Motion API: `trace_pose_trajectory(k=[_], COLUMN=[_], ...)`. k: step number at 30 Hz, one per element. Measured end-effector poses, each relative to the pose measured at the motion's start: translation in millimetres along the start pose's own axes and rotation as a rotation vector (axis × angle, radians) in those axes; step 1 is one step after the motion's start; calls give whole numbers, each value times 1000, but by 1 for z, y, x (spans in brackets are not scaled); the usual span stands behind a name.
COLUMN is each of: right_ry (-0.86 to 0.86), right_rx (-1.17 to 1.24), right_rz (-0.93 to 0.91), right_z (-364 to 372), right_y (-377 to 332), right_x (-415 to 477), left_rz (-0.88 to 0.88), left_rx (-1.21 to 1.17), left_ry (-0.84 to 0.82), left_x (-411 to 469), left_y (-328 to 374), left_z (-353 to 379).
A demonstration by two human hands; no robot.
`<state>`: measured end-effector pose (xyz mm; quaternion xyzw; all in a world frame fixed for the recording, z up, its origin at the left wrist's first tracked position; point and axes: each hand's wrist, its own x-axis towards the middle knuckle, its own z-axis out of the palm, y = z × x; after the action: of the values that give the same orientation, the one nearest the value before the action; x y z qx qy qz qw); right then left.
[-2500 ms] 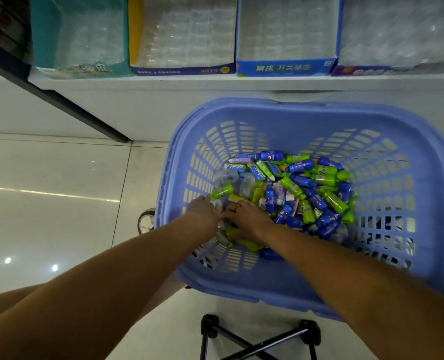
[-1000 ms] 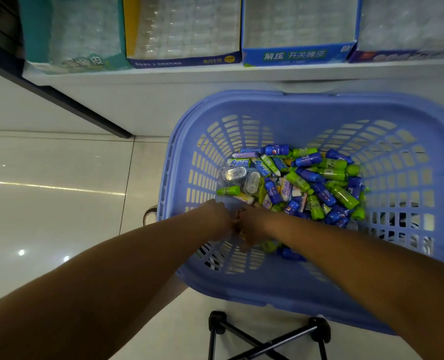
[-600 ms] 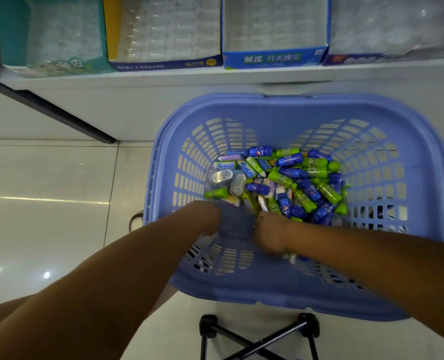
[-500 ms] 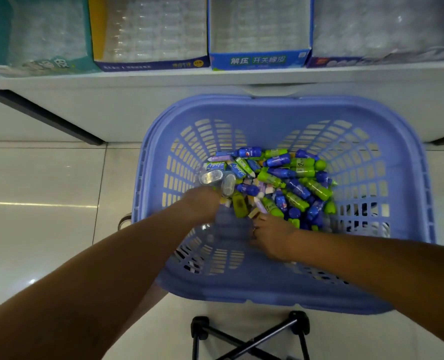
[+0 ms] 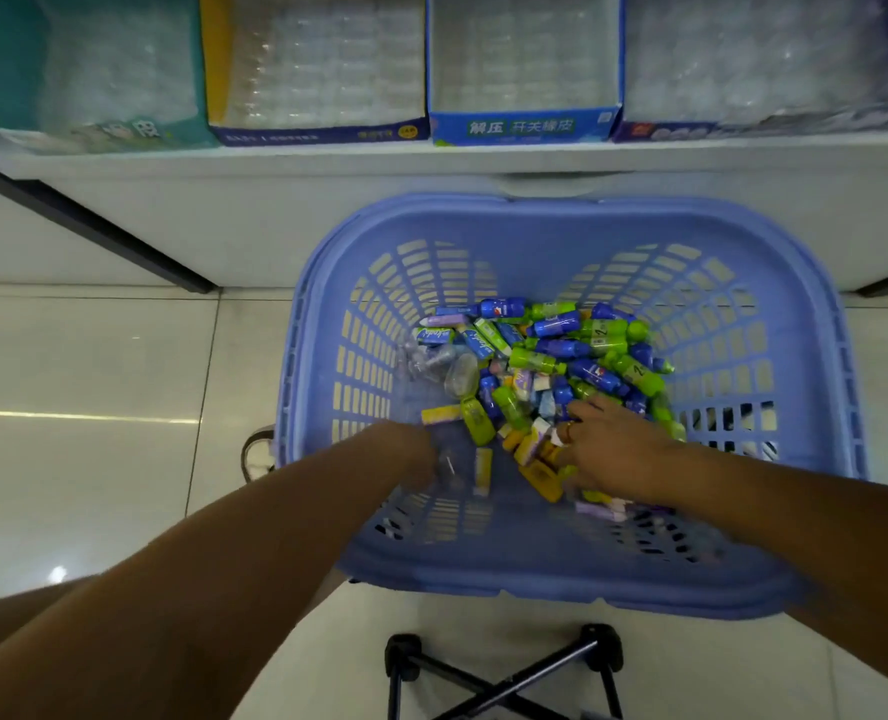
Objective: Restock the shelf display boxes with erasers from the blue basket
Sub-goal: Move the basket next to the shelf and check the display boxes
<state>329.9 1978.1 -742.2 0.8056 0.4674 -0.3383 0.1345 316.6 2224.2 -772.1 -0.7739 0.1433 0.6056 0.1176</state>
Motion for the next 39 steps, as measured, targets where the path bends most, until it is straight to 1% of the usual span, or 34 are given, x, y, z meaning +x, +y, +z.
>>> trace_pose_trajectory(k=[2, 3, 4, 6, 8, 11, 13, 15, 16, 18, 20, 24, 28, 30, 32, 35, 37, 39], right_ry=[27, 43, 65, 131, 176, 165, 149, 201, 237, 297, 328, 199, 141, 124, 86, 16, -20, -94], right_rx=[14, 35, 60, 125, 236, 418, 430, 406, 394, 372, 333, 141, 68, 67, 107, 61, 34, 11], right_rz=[-30, -39, -47, -77, -86, -103, -106, -86, -70, -28, -4, -72, -57, -55, -94, -184, -195, -174], right_z=[-2, -3, -5, -7, -10, -18, -21, -19, -18, -19, -21, -24, -26, -24, -22, -21, -23, -29], right_y=[-2, -4, -5, -11, -23, -44, -52, -59, -62, -70, -75, -64, -63, -52, -35, -18, -17, -21], right_x=[11, 17, 25, 46, 73, 113, 130, 141, 144, 146, 148, 143, 137, 131, 117, 94, 87, 87], left_rz=[-34, -38, -24, 2, -12, -16, 56, 107, 118, 135, 151, 182, 183, 168, 139, 144, 175, 165], left_rx=[-11, -39, -79, -207, -306, -332, -282, -214, -207, -237, -243, -239, -378, -402, -342, -213, -145, -75], left_ry=[-43, -39, 2, 185, 377, 613, 701, 752, 742, 658, 614, 657, 681, 717, 739, 691, 642, 629], left_x=[-2, -4, -6, -12, -18, -23, -21, -15, -11, -3, 4, 13, 18, 20, 22, 22, 17, 12], left_y=[1, 0, -3, -12, -20, -30, -32, -35, -37, -40, -43, -42, -38, -33, -29, -25, -24, -23], left_z=[5, 3, -2, -20, -40, -62, -69, -71, -71, -70, -68, -66, -66, -66, -64, -61, -58, -51])
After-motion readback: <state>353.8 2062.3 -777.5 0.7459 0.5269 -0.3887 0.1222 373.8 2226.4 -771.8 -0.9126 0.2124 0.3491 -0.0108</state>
